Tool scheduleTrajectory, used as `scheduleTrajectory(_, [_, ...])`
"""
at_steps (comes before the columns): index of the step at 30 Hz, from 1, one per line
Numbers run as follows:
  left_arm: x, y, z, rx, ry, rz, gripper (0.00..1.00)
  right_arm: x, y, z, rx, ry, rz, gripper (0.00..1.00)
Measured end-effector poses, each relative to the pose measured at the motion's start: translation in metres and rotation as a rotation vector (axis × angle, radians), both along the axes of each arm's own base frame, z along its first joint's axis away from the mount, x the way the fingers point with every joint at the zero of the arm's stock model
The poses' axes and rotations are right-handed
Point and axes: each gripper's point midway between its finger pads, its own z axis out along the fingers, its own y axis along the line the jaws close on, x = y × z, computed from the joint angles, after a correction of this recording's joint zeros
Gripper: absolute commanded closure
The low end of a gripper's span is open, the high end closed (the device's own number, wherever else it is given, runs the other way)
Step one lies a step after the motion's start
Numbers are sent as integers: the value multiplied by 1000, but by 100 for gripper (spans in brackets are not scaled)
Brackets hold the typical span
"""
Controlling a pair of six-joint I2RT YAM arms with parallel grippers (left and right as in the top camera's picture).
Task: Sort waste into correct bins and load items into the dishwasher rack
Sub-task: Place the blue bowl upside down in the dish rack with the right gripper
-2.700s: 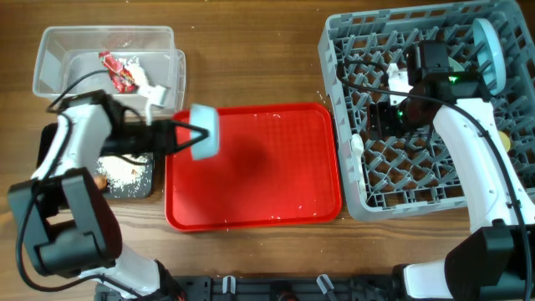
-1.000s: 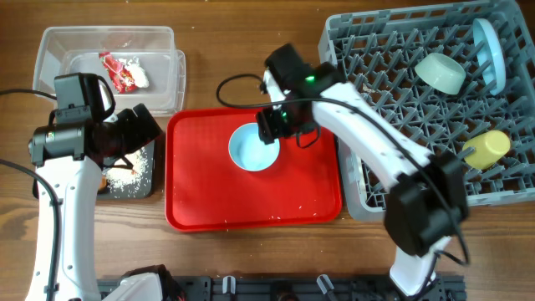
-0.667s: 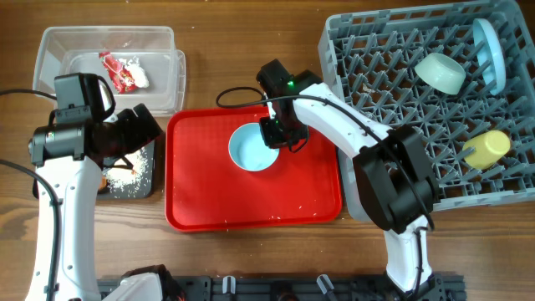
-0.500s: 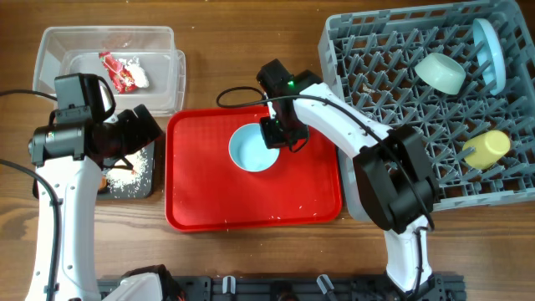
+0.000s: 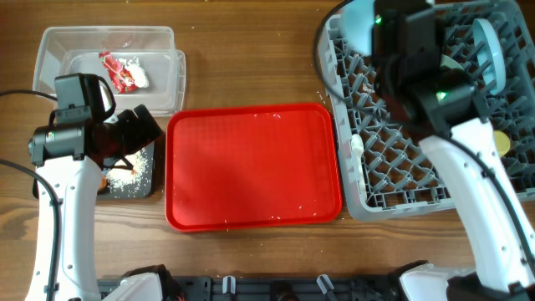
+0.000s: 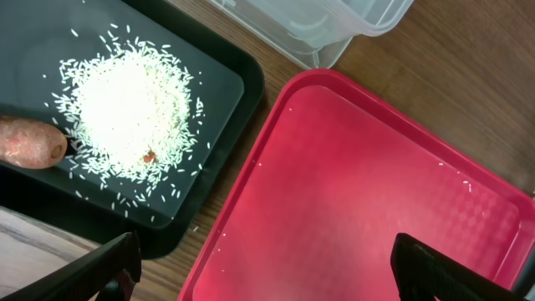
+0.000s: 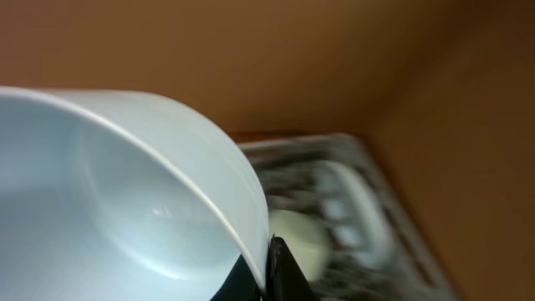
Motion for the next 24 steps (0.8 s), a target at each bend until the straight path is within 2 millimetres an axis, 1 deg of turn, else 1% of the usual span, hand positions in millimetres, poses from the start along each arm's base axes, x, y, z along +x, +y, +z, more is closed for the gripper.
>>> scheduleTrajectory(1, [0, 0, 0, 0, 0, 0, 4, 3, -20, -1, -50, -4, -87, 96])
scheduleTrajectory(2, [0, 0, 0, 0, 0, 0, 4, 7, -40, -7, -100, -1, -180, 96])
scheduleTrajectory(3, [0, 0, 0, 0, 0, 0, 4, 9, -54, -15, -141, 16, -245, 96])
scheduleTrajectory(5, [0, 0, 0, 0, 0, 0, 4, 14, -75, -34, -216, 65, -342, 96])
scheduleTrajectory(6, [0, 0, 0, 0, 0, 0, 4, 18, -85, -47, -261, 98, -392, 96])
scheduleTrajectory(8, [0, 0, 0, 0, 0, 0, 5, 29, -96, -78, -340, 167, -454, 96])
scheduleTrajectory(12, [0, 0, 0, 0, 0, 0, 4, 47, -96, -124, -414, 246, -476, 96])
scheduleTrajectory(13, [0, 0, 0, 0, 0, 0, 4, 52, -95, -140, -435, 277, -473, 96])
scheduleTrajectory(16, [0, 0, 0, 0, 0, 0, 4, 57, -93, -170, -474, 345, -461, 96])
scheduleTrajectory(17, [0, 0, 0, 0, 0, 0, 5, 57, -92, -177, -492, 361, -463, 96])
scheduleTrajectory(20, [0, 0, 0, 0, -1, 0, 4, 58, -85, -178, -501, 355, -454, 96])
scheduleTrajectory(24, [1, 0, 0, 1, -4, 0, 4, 57, -65, -183, -508, 380, -398, 96])
